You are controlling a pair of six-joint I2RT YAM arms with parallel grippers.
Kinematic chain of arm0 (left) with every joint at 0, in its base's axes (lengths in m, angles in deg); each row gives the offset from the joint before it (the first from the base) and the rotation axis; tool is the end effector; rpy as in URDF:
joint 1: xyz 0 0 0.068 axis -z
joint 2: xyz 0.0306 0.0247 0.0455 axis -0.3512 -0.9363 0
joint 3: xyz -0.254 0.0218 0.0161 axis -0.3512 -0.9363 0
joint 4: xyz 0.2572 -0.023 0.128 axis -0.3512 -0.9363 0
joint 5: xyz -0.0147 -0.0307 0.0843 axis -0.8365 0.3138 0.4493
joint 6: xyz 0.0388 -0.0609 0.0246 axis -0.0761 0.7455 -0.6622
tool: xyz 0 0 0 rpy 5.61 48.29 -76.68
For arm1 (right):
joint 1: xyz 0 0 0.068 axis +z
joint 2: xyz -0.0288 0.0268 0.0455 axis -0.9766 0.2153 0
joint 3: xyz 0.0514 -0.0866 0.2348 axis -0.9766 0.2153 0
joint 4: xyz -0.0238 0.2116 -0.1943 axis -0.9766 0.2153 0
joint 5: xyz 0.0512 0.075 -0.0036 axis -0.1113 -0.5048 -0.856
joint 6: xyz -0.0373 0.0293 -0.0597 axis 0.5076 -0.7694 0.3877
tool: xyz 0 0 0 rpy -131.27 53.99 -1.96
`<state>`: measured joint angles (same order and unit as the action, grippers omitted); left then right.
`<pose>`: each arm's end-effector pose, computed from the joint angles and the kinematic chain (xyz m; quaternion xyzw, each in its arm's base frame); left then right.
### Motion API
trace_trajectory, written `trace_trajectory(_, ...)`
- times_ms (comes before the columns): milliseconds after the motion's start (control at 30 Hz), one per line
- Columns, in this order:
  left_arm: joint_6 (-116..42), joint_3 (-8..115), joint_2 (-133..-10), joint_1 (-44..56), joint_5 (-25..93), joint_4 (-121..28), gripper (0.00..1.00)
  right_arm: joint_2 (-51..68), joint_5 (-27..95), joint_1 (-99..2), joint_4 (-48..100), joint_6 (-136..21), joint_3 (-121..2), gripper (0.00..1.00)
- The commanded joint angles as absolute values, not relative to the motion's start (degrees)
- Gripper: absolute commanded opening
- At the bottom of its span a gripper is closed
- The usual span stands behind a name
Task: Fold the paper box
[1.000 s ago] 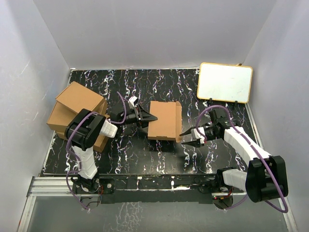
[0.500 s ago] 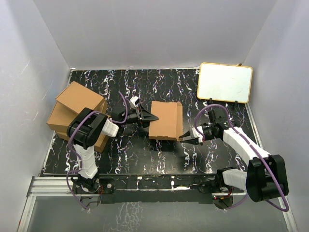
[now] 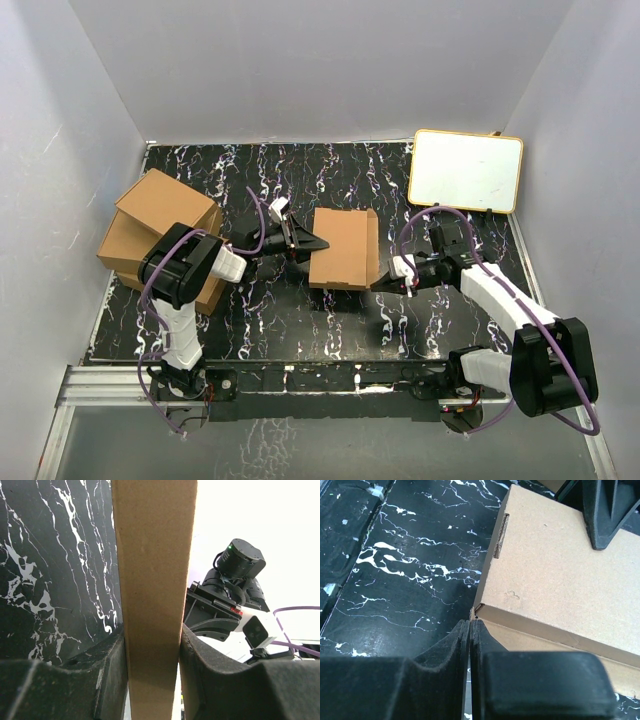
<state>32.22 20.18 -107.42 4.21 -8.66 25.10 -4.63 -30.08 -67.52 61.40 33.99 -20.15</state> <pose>0.3090 -0.1978 0.1028 -0.0239 0.7022 -0.6949 0.1534 0.2138 0.1001 0.1622 -0.6612 0.4581 0.3620 0.4711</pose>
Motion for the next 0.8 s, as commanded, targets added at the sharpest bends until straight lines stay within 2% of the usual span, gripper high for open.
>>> trace_trajectory(0,25.47,22.4,-103.94,4.92,-10.23,21.1,0.07,-4.19,-30.15,-65.9,53.58,27.76,-19.5,0.08)
trace_trajectory(233,22.05,22.7,-103.69,4.9,-11.16,17.16,0.07,-3.23,-26.01,-63.73,47.9,20.18,-18.9,0.08)
trace_trajectory(767,26.16,21.29,-106.55,3.78,-12.78,26.7,0.06,-3.52,-24.6,-63.75,46.58,17.61,-17.37,0.08)
